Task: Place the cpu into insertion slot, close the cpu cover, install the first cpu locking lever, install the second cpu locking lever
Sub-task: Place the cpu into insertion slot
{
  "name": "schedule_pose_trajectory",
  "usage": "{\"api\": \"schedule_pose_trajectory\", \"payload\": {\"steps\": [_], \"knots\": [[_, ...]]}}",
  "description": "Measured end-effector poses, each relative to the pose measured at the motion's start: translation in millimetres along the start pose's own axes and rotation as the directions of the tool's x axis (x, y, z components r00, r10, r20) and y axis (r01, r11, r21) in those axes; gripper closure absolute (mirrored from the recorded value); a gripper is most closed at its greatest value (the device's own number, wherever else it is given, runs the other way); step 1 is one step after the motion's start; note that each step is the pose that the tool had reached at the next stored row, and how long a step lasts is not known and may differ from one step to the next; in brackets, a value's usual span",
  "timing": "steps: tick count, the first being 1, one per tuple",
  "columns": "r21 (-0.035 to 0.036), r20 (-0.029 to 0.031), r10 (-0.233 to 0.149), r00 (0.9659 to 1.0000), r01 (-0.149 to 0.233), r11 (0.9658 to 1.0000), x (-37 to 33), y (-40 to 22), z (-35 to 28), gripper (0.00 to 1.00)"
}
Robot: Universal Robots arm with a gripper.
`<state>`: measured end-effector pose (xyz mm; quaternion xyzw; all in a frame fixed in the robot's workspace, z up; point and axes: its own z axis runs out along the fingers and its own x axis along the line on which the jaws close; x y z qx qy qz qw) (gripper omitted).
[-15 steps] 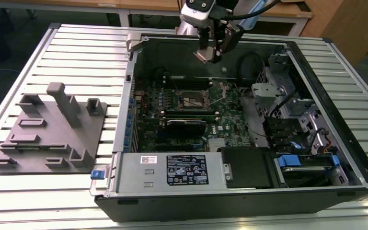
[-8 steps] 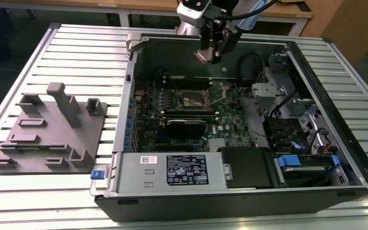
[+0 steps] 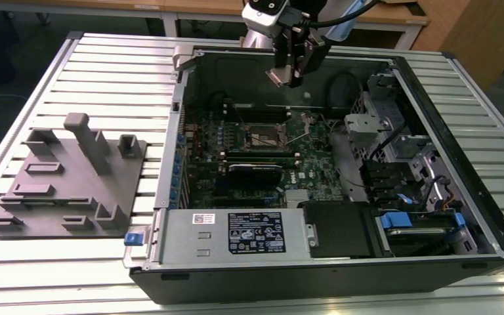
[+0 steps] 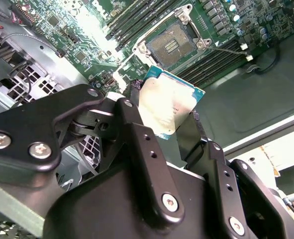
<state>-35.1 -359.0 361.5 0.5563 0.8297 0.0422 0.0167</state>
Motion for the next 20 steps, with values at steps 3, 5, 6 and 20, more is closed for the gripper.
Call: {"api": "schedule_pose_trajectory", "payload": {"steps": [3,5,6,20], "knots": [[0.0000,0.0000,0.000,1.0000,0.000,1.0000,0.0,0.0,0.0,0.46],[0.0000,0.0000,0.000,1.0000,0.000,1.0000,0.0,0.0,0.0,0.46],[0.0000,0.0001,0.001,1.0000,-0.001,1.0000,0.0,0.0,0.0,0.46],[-0.0011,0.0046,0.052,0.9986,-0.052,0.9986,0.0,0.0,0.1,0.46]]}}
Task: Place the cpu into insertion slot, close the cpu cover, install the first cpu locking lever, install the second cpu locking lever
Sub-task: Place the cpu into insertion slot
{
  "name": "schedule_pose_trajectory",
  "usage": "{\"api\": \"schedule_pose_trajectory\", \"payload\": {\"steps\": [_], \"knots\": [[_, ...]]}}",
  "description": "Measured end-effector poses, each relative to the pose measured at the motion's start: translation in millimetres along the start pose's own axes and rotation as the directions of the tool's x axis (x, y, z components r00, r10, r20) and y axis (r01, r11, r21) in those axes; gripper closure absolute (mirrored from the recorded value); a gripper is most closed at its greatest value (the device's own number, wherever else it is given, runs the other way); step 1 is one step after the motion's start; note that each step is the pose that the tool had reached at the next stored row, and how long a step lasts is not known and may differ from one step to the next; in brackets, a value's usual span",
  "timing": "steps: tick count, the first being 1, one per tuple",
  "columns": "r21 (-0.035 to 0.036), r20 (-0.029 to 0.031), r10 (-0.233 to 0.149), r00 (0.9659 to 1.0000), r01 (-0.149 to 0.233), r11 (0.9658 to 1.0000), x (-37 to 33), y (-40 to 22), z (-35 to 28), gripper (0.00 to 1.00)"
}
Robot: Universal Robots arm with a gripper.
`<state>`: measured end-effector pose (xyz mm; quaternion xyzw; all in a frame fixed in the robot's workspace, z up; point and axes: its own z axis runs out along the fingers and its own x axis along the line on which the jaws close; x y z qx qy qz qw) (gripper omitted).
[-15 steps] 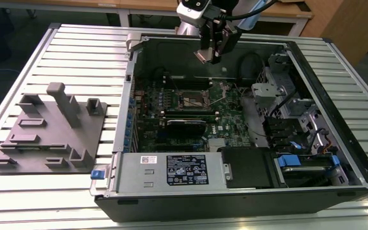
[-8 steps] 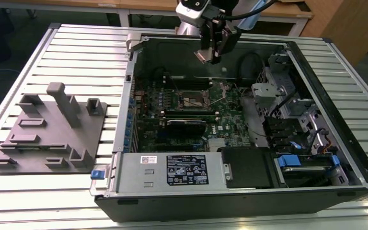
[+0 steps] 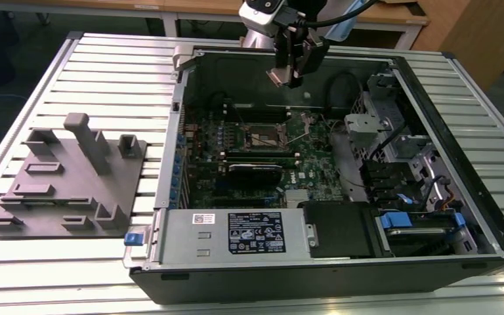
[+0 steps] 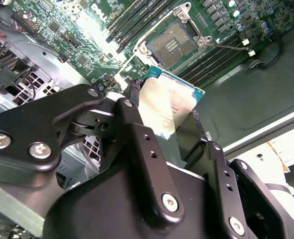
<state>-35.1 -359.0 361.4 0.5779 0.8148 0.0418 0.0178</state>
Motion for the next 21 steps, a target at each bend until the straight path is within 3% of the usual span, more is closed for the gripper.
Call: {"api": "schedule_pose_trajectory", "payload": {"steps": [10,17,21], "knots": [[-0.0002,0.0005,0.006,1.0000,-0.006,1.0000,0.0,0.0,0.0,0.46],[-0.0013,0.0053,0.061,0.9981,-0.061,0.9982,0.0,0.0,0.2,0.46],[-0.0015,0.0061,0.069,0.9976,-0.069,0.9976,0.0,0.0,0.2,0.46]]}}
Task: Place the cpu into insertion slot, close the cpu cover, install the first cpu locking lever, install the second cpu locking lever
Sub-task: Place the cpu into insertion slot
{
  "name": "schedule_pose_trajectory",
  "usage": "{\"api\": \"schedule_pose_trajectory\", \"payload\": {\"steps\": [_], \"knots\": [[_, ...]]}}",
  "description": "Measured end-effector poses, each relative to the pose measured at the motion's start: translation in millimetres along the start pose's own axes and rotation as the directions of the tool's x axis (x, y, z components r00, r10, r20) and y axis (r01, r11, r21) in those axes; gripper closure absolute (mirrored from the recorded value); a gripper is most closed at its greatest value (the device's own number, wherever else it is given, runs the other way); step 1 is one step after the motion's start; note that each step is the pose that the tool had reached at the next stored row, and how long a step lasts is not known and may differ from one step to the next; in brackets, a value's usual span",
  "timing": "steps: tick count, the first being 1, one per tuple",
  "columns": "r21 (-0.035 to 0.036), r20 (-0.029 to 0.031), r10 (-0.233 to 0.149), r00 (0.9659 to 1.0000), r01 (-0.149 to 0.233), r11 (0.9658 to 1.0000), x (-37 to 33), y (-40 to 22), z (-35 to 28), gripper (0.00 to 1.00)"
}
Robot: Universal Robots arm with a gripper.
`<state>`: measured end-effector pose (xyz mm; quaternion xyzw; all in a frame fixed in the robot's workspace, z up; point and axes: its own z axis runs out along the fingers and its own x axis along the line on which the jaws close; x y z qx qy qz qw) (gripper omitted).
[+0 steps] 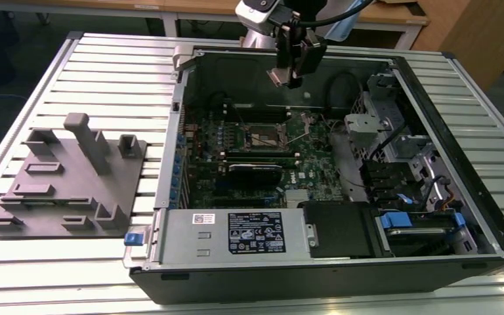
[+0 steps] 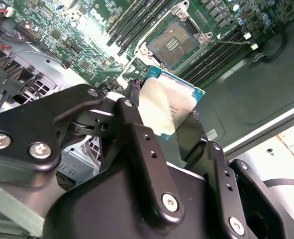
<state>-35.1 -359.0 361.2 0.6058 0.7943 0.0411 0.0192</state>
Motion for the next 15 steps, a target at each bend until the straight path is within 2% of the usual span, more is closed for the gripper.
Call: {"api": "schedule_pose_trajectory", "payload": {"steps": [15], "knots": [[-0.0002,0.0005,0.007,1.0000,-0.007,1.0000,0.0,0.0,0.1,0.46]]}}
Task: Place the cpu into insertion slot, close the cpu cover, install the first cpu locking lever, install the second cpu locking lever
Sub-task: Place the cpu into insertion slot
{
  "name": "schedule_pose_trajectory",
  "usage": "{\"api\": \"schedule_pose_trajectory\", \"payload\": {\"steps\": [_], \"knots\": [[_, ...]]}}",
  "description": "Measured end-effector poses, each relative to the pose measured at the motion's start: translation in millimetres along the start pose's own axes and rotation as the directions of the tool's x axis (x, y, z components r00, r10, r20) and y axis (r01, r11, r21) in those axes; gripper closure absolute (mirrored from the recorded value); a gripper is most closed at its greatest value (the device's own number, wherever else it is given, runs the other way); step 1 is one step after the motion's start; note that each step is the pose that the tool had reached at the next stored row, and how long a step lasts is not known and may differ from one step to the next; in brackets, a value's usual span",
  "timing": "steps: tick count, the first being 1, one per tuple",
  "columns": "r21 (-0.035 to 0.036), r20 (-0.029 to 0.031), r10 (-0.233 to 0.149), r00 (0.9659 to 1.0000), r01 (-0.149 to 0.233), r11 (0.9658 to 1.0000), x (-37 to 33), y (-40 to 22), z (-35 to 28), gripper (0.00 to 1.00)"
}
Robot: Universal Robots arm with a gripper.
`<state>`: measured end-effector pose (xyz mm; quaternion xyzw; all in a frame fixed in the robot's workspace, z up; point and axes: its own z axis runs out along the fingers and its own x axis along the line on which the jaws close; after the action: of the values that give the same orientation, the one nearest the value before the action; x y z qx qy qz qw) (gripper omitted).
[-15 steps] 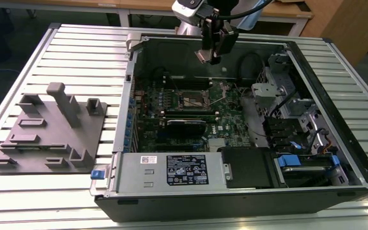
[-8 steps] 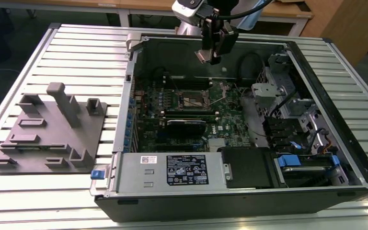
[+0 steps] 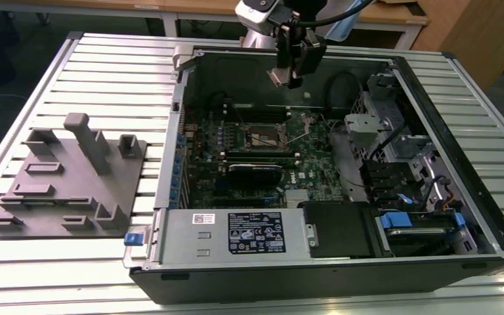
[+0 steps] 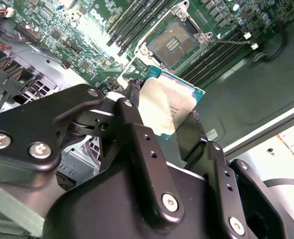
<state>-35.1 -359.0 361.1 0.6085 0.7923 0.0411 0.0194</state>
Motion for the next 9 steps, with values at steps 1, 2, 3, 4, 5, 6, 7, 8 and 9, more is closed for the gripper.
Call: {"api": "schedule_pose_trajectory", "payload": {"steps": [1,2,3,4,5,6,7,8,9], "knots": [[-0.0002,0.0006,0.008,1.0000,-0.008,1.0000,0.0,0.0,0.1,0.46],[-0.0005,0.0016,0.019,0.9998,-0.019,0.9998,0.1,0.0,0.2,0.46],[-0.0007,0.0031,0.034,0.9994,-0.034,0.9994,0.1,0.0,0.4,0.46],[-0.0010,0.0047,0.050,0.9987,-0.050,0.9987,0.0,-0.1,0.6,0.46],[-0.0014,0.0061,0.066,0.9978,-0.066,0.9978,0.0,-0.1,0.8,0.46],[-0.0015,0.0071,0.076,0.9971,-0.076,0.9971,0.0,-0.1,0.9,0.46],[-0.0016,0.0075,0.081,0.9967,-0.081,0.9967,0.0,-0.1,0.9,0.46],[-0.0017,0.0077,0.083,0.9965,-0.083,0.9965,0.0,-0.1,0.9,0.46],[-0.0018,0.0077,0.084,0.9964,-0.084,0.9964,0.0,-0.1,1.0,0.46]]}}
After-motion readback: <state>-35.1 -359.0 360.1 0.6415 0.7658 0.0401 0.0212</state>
